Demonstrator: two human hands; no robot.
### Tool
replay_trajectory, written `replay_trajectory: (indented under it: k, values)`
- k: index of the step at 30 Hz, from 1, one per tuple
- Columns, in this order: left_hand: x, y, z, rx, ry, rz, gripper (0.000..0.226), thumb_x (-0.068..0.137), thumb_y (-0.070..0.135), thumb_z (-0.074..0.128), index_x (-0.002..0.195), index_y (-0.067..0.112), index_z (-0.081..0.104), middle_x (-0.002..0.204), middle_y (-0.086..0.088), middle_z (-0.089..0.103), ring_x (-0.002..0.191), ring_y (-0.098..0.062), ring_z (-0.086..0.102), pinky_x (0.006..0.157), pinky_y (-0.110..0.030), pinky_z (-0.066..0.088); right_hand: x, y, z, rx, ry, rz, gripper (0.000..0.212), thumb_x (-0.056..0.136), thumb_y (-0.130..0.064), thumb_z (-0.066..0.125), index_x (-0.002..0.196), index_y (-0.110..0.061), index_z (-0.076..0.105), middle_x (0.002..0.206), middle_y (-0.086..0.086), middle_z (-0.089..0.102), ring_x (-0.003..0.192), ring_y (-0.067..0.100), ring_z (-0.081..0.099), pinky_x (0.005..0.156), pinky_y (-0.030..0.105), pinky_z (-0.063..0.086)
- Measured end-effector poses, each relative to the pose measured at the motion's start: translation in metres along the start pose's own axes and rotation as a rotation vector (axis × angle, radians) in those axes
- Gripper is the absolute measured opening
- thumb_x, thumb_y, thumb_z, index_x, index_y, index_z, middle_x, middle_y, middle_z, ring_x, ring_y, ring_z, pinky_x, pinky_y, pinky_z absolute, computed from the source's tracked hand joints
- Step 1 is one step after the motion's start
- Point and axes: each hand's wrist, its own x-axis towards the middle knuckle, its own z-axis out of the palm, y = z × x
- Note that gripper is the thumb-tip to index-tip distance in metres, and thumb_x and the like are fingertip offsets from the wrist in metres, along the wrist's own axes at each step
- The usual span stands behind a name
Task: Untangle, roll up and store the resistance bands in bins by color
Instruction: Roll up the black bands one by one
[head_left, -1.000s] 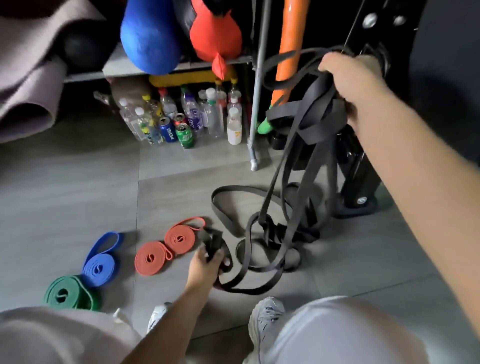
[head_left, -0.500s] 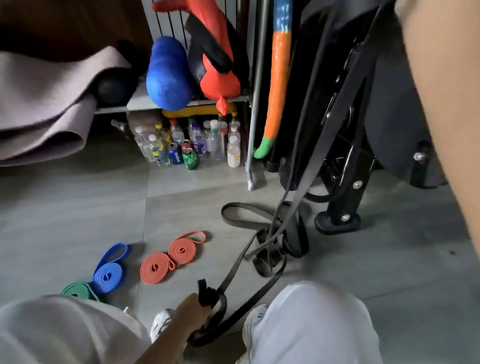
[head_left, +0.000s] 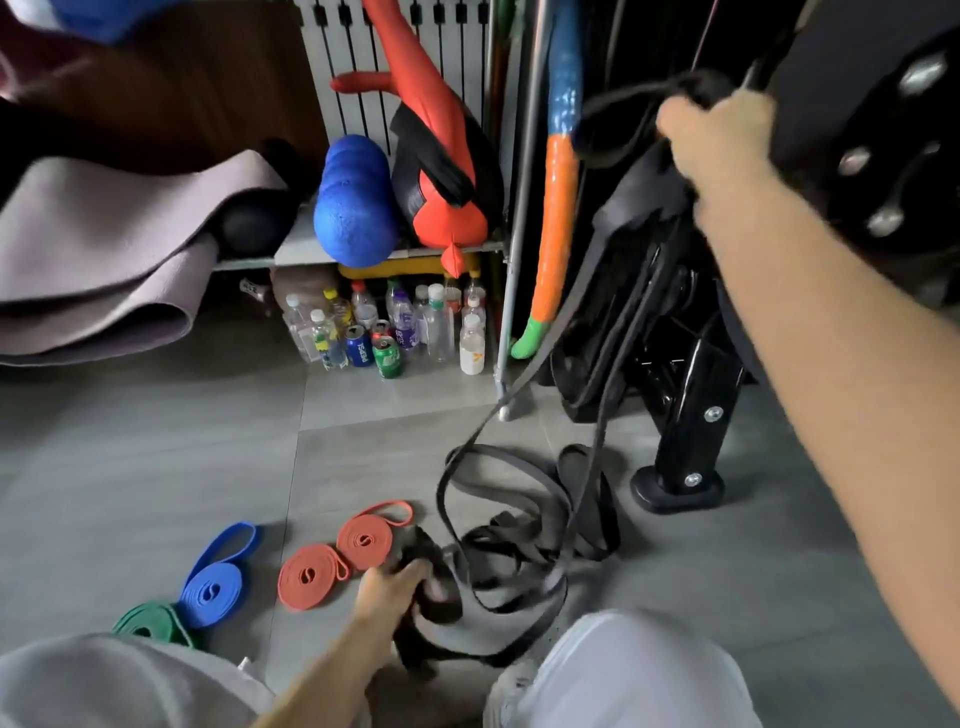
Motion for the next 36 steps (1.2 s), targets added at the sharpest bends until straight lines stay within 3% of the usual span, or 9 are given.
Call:
replay_trajectory:
  k: [5, 9, 13, 19, 21, 24, 29, 33, 36]
  values:
    - [-0.011, 0.132, -0.011, -0.382, -0.107, 0.160, 0.018, 0.091, 0.016, 0.054, 0.074, 0.012, 0.052, 0.056, -0.002, 0.048, 0.034, -0.009, 0.035, 0.045, -0.024, 0.029, -0.056, 0.079, 0.022, -0.134, -0.216, 0.217, 0.023, 0.083, -0.025, 0.063, 0.080, -0.001, 0.061, 0.076, 0.008, 0.057, 0.080, 0.027, 0.062, 0.060, 0.027, 0.038]
    - [-0.042, 0.224, -0.032, -0.486, -0.190, 0.327, 0.019, 0.092, 0.018, 0.047, 0.073, 0.016, 0.047, 0.049, 0.006, 0.046, 0.032, -0.006, 0.029, 0.038, -0.016, 0.026, -0.072, 0.123, 0.024, -0.451, -0.386, 0.159, 0.030, 0.079, -0.038, 0.067, 0.083, -0.012, 0.052, 0.087, 0.009, 0.061, 0.091, 0.031, 0.063, 0.068, 0.032, 0.044]
    - [-0.052, 0.267, -0.029, -0.554, -0.263, 0.344, 0.016, 0.092, 0.022, 0.048, 0.078, 0.017, 0.050, 0.056, 0.006, 0.049, 0.036, -0.006, 0.032, 0.041, -0.017, 0.028, -0.094, 0.135, 0.030, -0.729, -0.718, 0.212, 0.099, 0.061, -0.068, 0.071, 0.133, -0.010, 0.037, 0.134, 0.014, 0.047, 0.120, 0.034, 0.049, 0.094, 0.042, 0.045]
    - [-0.080, 0.295, 0.014, -0.757, -0.385, 0.243, 0.026, 0.094, 0.016, 0.046, 0.068, 0.014, 0.046, 0.050, 0.004, 0.047, 0.034, -0.007, 0.034, 0.044, -0.017, 0.032, -0.181, 0.129, 0.061, -0.150, -1.292, 0.131, 0.093, 0.070, -0.035, 0.080, 0.145, -0.033, 0.026, 0.146, -0.012, 0.031, 0.132, 0.005, 0.028, 0.112, 0.031, 0.024]
    - [-0.088, 0.303, 0.019, -0.842, -0.445, 0.215, 0.026, 0.094, 0.016, 0.047, 0.069, 0.013, 0.045, 0.050, 0.003, 0.046, 0.034, -0.006, 0.034, 0.052, -0.017, 0.030, -0.192, 0.149, 0.073, -0.059, -1.223, 0.185, 0.053, 0.071, -0.029, 0.081, 0.118, -0.029, 0.057, 0.124, -0.006, 0.059, 0.118, 0.011, 0.053, 0.104, 0.033, 0.039]
    - [-0.097, 0.321, 0.006, -0.950, -0.477, 0.254, 0.024, 0.095, 0.016, 0.045, 0.071, 0.013, 0.045, 0.056, 0.003, 0.045, 0.038, -0.005, 0.035, 0.049, -0.016, 0.030, -0.184, 0.195, 0.063, -0.267, -1.072, 0.258, 0.017, 0.076, -0.033, 0.075, 0.083, -0.022, 0.064, 0.086, -0.005, 0.067, 0.087, 0.020, 0.065, 0.084, 0.032, 0.050]
    - [-0.076, 0.325, -0.015, -0.726, -0.310, 0.401, 0.013, 0.095, 0.018, 0.050, 0.082, 0.013, 0.052, 0.056, 0.002, 0.054, 0.039, -0.007, 0.040, 0.052, -0.019, 0.036, -0.159, 0.205, 0.045, -0.232, -0.734, 0.306, 0.023, 0.092, -0.035, 0.055, 0.082, -0.016, 0.060, 0.089, 0.011, 0.070, 0.082, 0.031, 0.067, 0.076, 0.049, 0.056]
    - [-0.043, 0.295, -0.010, -0.277, -0.068, 0.558, 0.021, 0.094, 0.020, 0.053, 0.074, 0.014, 0.052, 0.050, 0.006, 0.056, 0.036, -0.007, 0.038, 0.040, -0.018, 0.034, -0.105, 0.137, 0.040, -0.083, -0.593, 0.166, 0.008, 0.096, -0.007, 0.044, 0.100, -0.009, 0.050, 0.080, 0.003, 0.066, 0.084, 0.024, 0.068, 0.064, 0.044, 0.059]
    - [-0.021, 0.268, -0.002, -0.071, -0.027, 0.707, 0.023, 0.090, 0.027, 0.061, 0.070, 0.015, 0.057, 0.048, 0.009, 0.057, 0.038, -0.005, 0.044, 0.043, -0.021, 0.035, -0.082, 0.084, 0.029, -0.028, -0.498, 0.011, 0.012, 0.097, -0.007, 0.041, 0.102, -0.014, 0.049, 0.082, 0.002, 0.065, 0.078, 0.015, 0.067, 0.055, 0.036, 0.059]
